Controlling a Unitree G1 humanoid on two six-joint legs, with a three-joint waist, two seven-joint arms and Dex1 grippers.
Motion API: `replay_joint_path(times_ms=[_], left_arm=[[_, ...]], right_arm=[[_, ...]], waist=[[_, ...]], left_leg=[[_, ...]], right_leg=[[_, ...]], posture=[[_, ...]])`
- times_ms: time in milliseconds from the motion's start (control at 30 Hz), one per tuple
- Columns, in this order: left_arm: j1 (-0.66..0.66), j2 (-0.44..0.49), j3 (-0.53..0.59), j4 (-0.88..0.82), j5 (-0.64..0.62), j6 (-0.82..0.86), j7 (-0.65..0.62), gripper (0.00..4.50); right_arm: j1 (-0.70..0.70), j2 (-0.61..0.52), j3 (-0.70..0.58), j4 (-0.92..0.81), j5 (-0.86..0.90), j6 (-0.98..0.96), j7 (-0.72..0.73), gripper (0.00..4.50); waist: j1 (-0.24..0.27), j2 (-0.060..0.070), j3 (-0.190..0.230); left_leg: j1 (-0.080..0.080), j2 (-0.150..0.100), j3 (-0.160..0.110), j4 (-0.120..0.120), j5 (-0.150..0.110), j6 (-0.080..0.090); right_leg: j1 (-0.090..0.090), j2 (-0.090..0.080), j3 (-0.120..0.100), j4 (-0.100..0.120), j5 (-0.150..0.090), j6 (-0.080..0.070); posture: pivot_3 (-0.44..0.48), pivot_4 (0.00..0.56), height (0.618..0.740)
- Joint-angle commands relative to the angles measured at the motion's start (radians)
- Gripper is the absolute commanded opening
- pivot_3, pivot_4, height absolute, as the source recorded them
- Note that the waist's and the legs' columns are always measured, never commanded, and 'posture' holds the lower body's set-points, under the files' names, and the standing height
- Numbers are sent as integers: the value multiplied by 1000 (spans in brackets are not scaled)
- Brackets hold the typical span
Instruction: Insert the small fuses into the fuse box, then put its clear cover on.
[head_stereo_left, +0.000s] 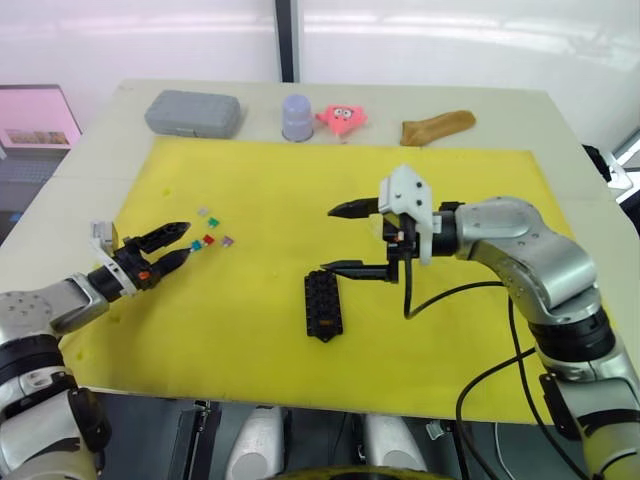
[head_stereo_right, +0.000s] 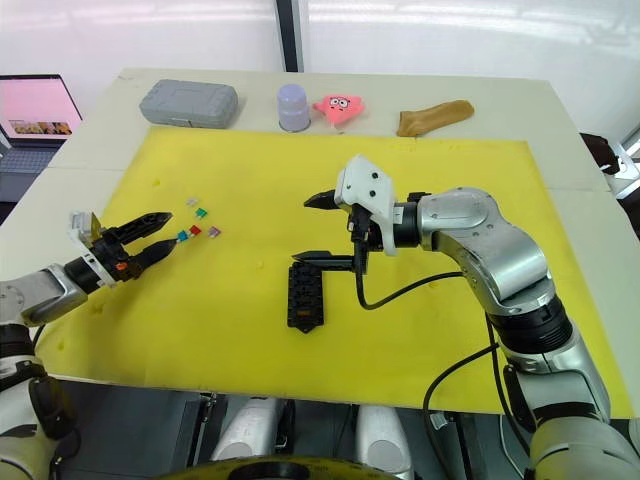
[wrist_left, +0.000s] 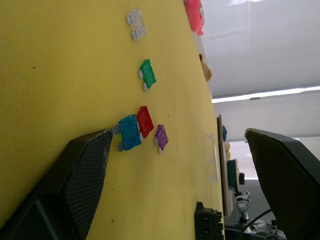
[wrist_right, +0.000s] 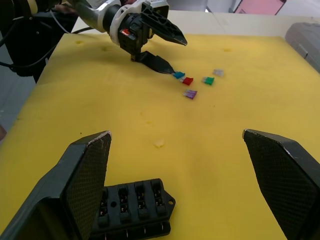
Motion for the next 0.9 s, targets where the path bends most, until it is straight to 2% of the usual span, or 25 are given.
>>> replay_joint_path(times_ms=[33, 233, 900], left_arm=[[-6, -23, -24, 16, 26, 11, -4, 4460], [-20, -49, -28, 5, 44, 10, -8, 4460], [-77, -43, -28, 114, 145, -48, -78, 4460]], right_arm=[[-5, -20, -27, -37, 3, 0, 0, 4500], [-3, -38, -31, -38, 8, 3, 0, 4500], [7, -45, -33, -43, 2, 3, 0, 4500]], waist=[[1, 0, 0], [5, 0, 0], [6, 1, -1]], left_leg=[[0, 0, 0, 0, 0, 0], [0, -2, -2, 0, 0, 0], [0, -3, -4, 0, 1, -1]], right_leg=[[0, 0, 0, 0, 0, 0], [1, 0, 0, 0, 0, 0], [3, 0, -2, 0, 0, 0]], posture=[[0, 150, 740], [0, 150, 740], [0, 150, 740]])
